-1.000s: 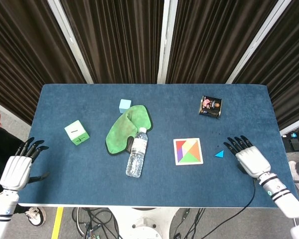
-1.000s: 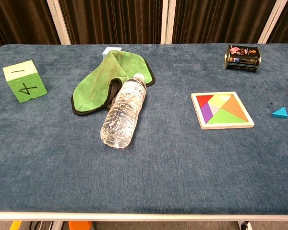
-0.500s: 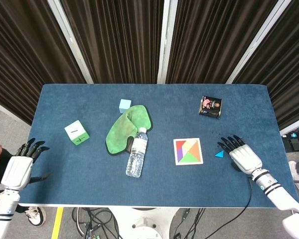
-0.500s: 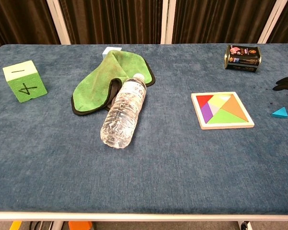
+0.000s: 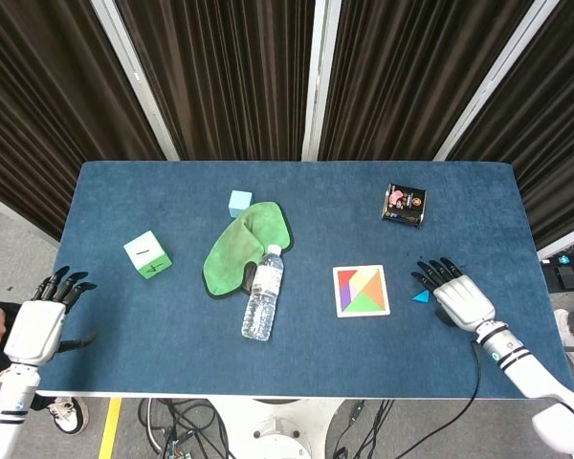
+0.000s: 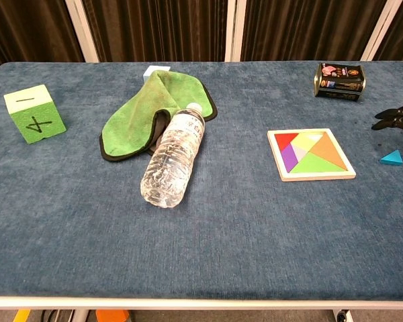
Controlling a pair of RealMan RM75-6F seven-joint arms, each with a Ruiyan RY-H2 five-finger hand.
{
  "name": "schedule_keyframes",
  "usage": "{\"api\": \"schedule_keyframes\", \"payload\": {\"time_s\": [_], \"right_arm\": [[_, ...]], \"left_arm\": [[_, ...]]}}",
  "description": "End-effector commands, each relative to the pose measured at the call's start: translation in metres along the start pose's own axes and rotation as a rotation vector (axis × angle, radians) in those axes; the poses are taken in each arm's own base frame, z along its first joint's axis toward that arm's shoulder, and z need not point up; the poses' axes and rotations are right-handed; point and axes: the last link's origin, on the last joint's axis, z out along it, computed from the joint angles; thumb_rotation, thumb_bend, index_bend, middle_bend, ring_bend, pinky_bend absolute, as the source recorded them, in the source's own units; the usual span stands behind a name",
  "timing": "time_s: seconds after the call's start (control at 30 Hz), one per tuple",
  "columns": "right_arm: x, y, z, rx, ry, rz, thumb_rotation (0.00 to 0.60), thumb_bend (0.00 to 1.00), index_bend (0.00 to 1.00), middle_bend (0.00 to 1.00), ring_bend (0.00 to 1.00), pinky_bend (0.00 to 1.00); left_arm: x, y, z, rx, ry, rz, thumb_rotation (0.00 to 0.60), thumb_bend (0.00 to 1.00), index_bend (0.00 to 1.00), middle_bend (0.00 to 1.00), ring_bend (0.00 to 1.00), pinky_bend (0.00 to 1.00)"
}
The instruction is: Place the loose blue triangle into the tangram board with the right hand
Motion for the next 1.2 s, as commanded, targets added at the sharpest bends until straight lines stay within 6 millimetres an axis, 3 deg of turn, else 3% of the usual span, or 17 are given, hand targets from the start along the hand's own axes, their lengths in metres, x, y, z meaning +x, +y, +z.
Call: {"api": "schedule_keyframes", "payload": {"time_s": [0.03, 0.77, 1.2], "right_arm": [[-0.001, -0.002, 0.004, 0.007, -0.004, 0.002, 0.6, 0.26, 0.16, 0.0, 0.0, 0.0], [0.0, -0.004, 0.014, 0.014, 0.002, 0.011, 0.6, 0.27, 0.33, 0.0, 0.0, 0.0], [0.0, -0.003, 0.014, 0.01, 0.003, 0.009, 0.6, 0.26, 0.38, 0.0, 0.0, 0.0]], "left_arm": [[0.0, 0.0, 0.0, 0.001, 0.0, 0.0, 0.6, 0.07, 0.26, 0.15, 0.04, 0.15], [0.0, -0.001, 0.001, 0.005, -0.004, 0.001, 0.6, 0.07, 0.26, 0.15, 0.04, 0.15], [-0.001, -0.001, 0.001, 0.002, -0.007, 0.002, 0.6, 0.07, 0.26, 0.15, 0.04, 0.15]]}}
